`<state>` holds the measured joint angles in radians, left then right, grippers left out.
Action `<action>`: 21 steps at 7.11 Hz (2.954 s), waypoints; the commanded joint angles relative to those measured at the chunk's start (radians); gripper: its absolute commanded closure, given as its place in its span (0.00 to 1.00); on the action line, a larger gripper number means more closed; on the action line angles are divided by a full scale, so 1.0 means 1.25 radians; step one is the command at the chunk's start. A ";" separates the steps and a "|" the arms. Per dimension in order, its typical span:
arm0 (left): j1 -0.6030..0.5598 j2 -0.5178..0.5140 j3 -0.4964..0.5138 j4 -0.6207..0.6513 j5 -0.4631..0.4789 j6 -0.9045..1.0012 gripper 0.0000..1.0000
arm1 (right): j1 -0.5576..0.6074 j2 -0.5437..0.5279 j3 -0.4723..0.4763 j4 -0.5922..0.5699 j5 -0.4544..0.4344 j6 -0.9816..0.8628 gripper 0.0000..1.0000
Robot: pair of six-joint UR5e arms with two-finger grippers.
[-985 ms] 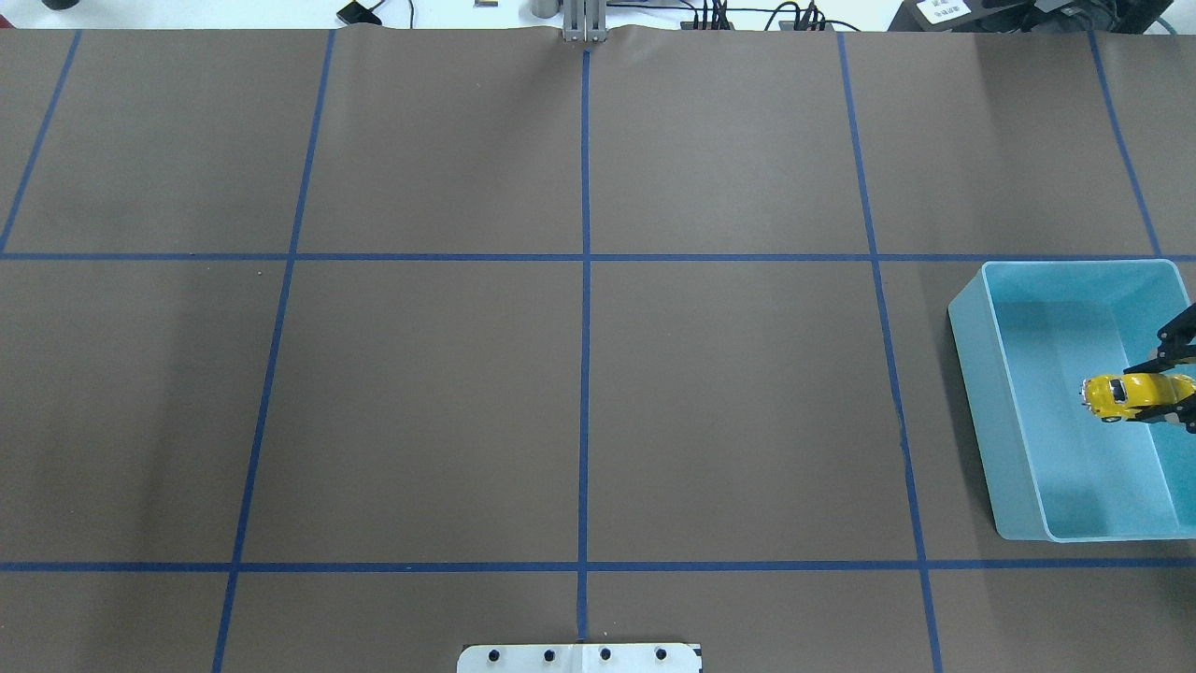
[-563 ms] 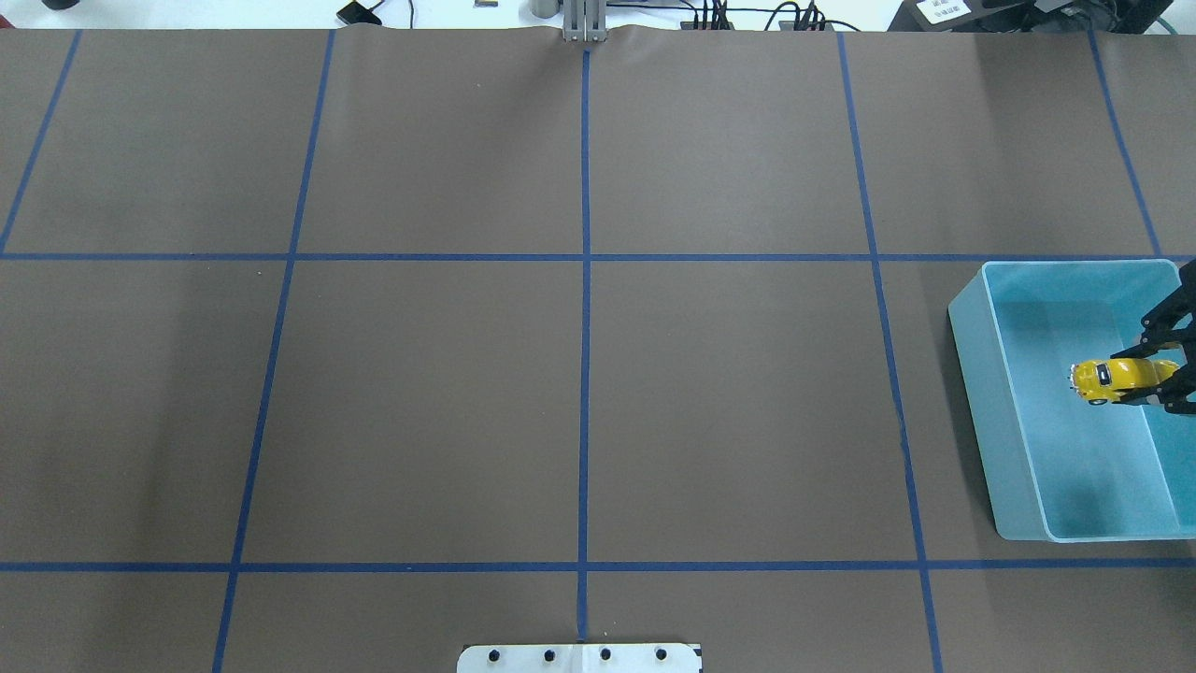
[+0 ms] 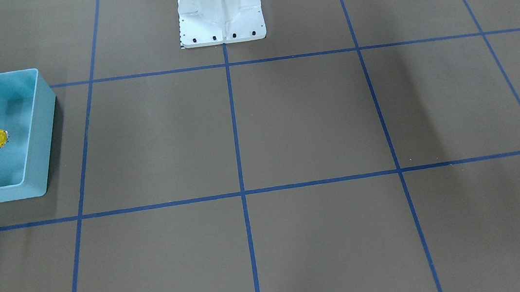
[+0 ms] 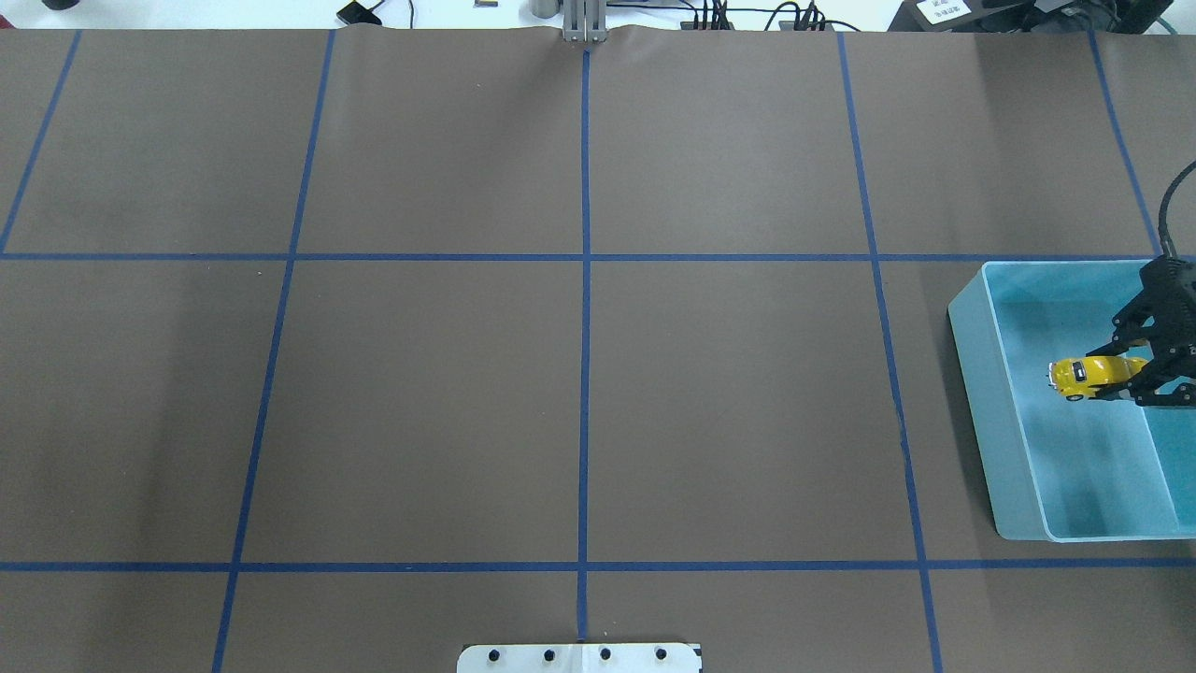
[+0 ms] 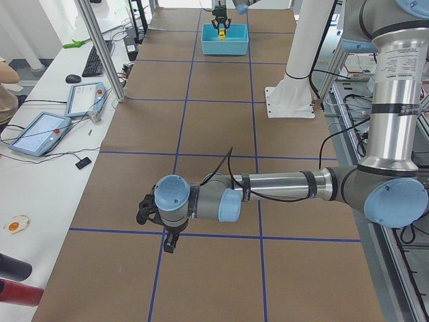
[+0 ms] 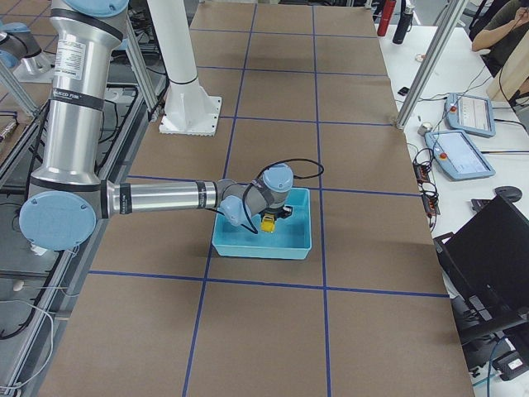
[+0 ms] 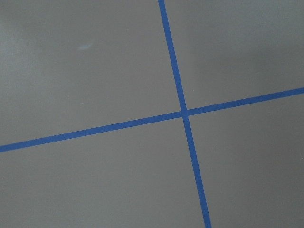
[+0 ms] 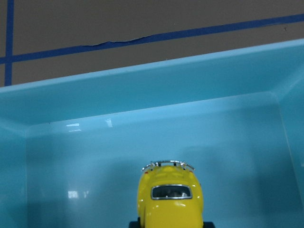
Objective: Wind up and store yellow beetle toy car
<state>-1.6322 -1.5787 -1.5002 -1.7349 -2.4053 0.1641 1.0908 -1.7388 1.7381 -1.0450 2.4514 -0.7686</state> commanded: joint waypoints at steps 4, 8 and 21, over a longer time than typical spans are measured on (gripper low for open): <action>0.000 0.000 -0.001 0.000 0.000 -0.001 0.01 | -0.061 0.020 -0.032 -0.001 0.013 0.018 0.98; 0.000 0.000 -0.001 0.000 -0.001 0.000 0.01 | -0.060 0.008 -0.002 0.002 0.028 0.057 0.00; 0.001 -0.002 -0.005 -0.001 -0.001 0.000 0.01 | 0.389 0.018 -0.052 -0.017 0.018 0.541 0.00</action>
<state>-1.6310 -1.5810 -1.5056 -1.7363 -2.4068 0.1641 1.5181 -1.6862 1.6912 -1.0583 2.4716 -0.0940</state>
